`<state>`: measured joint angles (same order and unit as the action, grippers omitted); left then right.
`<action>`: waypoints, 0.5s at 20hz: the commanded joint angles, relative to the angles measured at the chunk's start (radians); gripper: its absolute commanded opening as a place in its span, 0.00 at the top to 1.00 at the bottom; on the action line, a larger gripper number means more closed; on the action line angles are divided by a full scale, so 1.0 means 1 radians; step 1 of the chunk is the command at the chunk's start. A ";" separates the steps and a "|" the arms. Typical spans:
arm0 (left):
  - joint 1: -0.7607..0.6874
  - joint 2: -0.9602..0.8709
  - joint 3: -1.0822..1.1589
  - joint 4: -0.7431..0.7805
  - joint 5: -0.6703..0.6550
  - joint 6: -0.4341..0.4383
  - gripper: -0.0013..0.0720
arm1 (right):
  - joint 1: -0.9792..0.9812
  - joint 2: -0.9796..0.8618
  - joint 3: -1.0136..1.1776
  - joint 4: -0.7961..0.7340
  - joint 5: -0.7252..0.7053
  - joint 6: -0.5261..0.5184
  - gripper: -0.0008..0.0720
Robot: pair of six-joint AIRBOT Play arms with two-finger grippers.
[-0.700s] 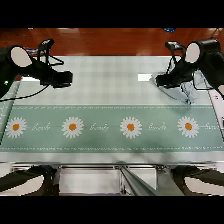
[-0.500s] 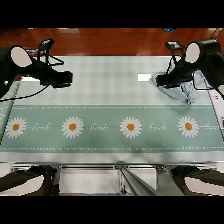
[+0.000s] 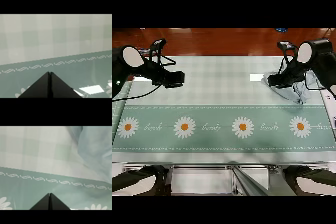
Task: Fold the shirts.
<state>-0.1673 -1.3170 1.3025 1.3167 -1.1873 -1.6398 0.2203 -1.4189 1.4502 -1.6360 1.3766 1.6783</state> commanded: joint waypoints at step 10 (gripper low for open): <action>0.010 -0.056 0.000 0.016 0.144 -0.015 0.29 | -0.026 -0.004 0.000 -0.443 -0.435 0.137 0.41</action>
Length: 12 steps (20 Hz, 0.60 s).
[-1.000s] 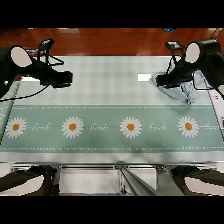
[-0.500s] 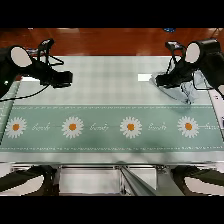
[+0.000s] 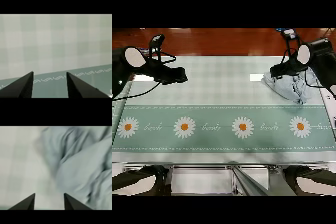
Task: Fold the shirts.
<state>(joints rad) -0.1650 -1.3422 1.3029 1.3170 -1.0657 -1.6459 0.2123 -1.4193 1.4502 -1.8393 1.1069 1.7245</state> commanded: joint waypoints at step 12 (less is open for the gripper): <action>0.146 0.120 -0.174 0.197 -0.014 -0.047 0.29 | -0.504 -0.275 0.002 0.158 -0.283 0.038 0.42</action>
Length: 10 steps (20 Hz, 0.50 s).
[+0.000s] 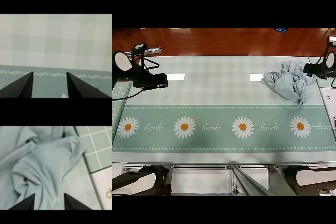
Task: Fold the shirts.
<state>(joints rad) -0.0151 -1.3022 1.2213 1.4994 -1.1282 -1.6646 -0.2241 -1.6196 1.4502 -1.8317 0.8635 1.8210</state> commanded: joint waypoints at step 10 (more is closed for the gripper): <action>-0.109 0.103 -0.253 -0.068 0.108 -0.060 0.29 | -0.067 -0.259 0.083 0.485 0.029 -0.237 0.78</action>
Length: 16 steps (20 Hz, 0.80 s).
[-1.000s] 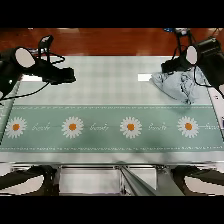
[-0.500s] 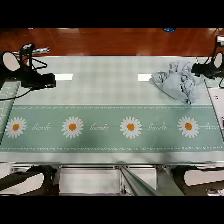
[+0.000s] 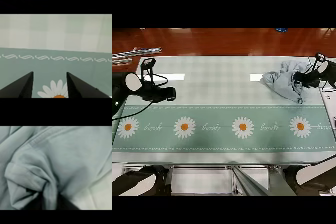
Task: Fold the shirts.
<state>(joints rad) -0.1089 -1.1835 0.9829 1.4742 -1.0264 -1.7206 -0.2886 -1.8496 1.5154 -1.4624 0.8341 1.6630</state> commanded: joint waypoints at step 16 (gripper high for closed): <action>0.100 0.456 0.027 -0.138 -0.108 0.025 0.29 | 0.012 0.546 0.509 0.402 0.132 -0.306 0.96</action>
<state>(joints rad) 0.0139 -0.8268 1.0527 1.4010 -1.1397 -1.6974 -0.2768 -1.3979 1.9297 -1.1744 0.9730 1.3922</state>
